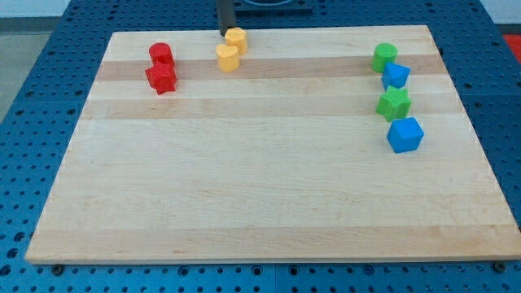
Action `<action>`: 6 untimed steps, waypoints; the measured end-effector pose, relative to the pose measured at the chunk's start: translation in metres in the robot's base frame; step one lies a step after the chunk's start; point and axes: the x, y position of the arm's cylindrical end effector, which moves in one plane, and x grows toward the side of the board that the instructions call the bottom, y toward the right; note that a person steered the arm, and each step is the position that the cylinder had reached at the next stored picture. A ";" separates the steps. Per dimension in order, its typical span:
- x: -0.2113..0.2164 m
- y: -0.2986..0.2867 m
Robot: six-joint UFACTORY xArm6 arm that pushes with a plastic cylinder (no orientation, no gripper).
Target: Put the yellow hexagon at the top of the yellow heart
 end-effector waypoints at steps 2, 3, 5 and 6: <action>0.008 0.081; 0.008 0.077; 0.025 0.046; 0.025 0.026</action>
